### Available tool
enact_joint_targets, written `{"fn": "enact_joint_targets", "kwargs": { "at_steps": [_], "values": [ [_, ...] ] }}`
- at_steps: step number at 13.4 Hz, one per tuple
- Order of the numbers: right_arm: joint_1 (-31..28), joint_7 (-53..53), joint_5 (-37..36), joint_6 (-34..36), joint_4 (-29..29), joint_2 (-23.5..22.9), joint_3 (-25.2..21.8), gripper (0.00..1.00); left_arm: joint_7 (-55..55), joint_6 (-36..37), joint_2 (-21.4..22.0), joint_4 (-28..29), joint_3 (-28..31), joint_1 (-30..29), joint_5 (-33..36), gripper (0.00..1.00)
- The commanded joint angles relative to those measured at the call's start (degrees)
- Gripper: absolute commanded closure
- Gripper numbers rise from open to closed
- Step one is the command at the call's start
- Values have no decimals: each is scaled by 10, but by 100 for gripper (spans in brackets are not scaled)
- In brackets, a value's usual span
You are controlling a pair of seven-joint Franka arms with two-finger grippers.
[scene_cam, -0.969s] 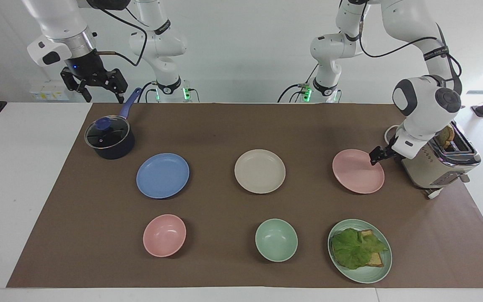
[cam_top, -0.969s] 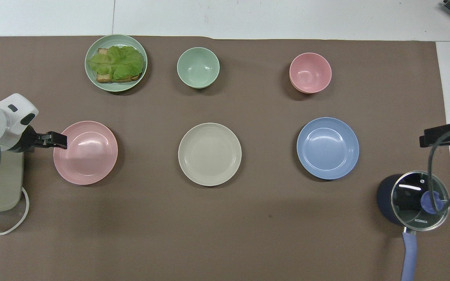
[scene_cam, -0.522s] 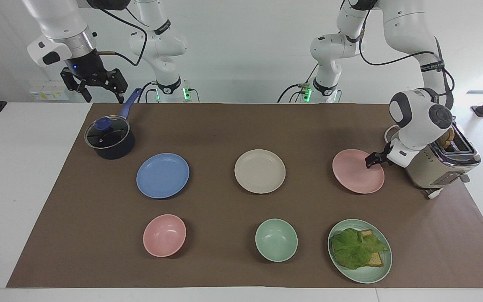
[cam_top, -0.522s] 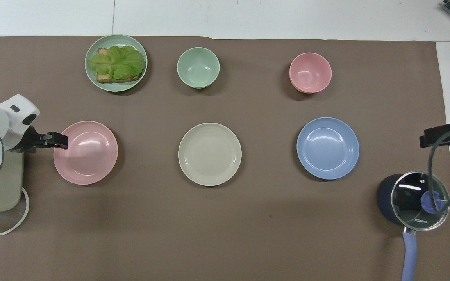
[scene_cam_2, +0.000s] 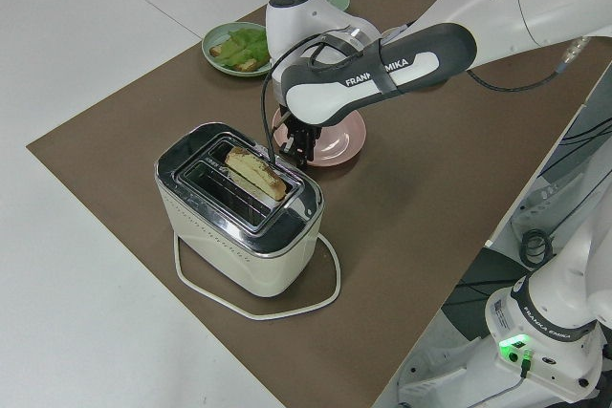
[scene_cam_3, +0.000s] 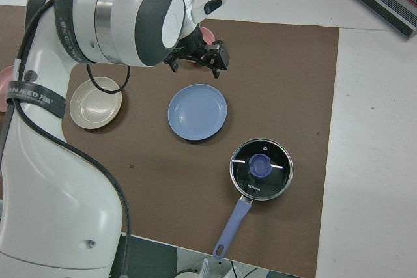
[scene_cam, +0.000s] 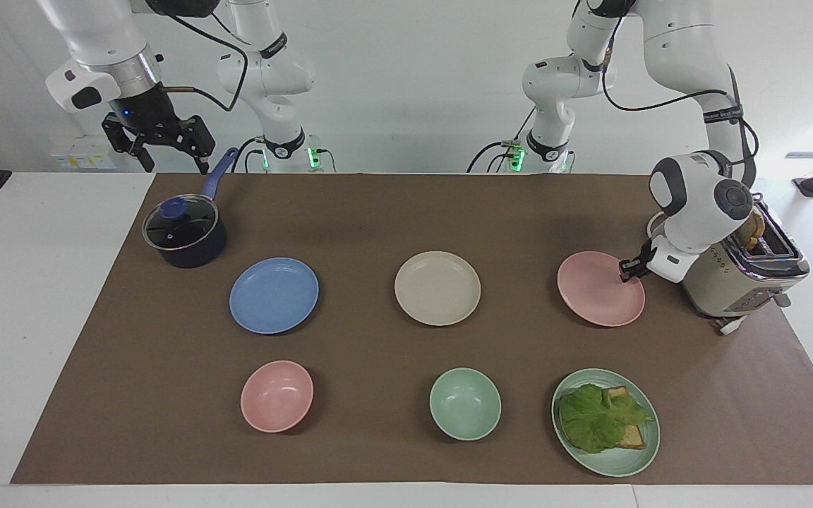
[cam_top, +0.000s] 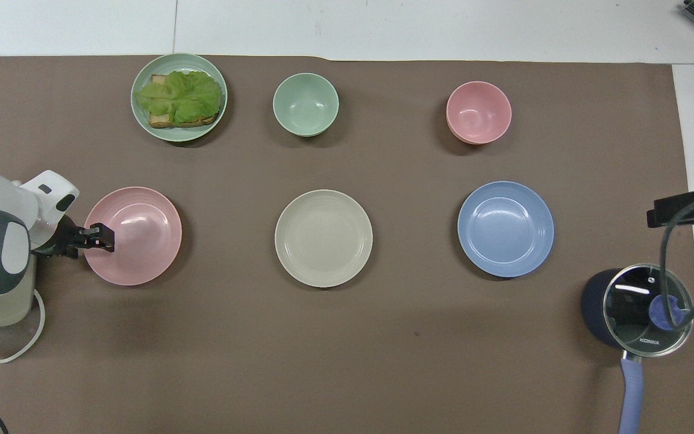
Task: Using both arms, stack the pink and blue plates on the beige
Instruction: 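Reach the left gripper to the pink plate rim and grasp it, then slide the pink plate with the left gripper onto the beige plate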
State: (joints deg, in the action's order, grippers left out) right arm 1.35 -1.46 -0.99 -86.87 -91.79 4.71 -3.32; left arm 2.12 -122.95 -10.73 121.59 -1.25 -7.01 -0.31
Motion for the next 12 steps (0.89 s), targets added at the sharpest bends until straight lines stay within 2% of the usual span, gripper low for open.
{"fn": "enact_joint_targets", "kwargs": {
  "at_steps": [1,3,5,7,9,12],
  "values": [
    [-5,5,0,-6,-9,6,2,0,1,52,-6,-35,-3,-4,-16,100],
    [-5,5,0,-6,-9,6,2,0,-1,142,-25,-115,-3,-3,-66,100],
    [-5,5,0,-6,-9,6,2,0,0,204,-26,-161,-4,-1,-110,100],
    [-5,5,0,-6,-8,6,2,0,1,212,-23,-164,-6,-3,-184,100],
    [-5,5,0,-6,-9,6,2,0,6,205,-22,-157,-14,18,-209,100],
    [-6,5,0,-6,-9,6,2,0,28,186,-21,-153,-17,81,-239,100]
  ]
}}
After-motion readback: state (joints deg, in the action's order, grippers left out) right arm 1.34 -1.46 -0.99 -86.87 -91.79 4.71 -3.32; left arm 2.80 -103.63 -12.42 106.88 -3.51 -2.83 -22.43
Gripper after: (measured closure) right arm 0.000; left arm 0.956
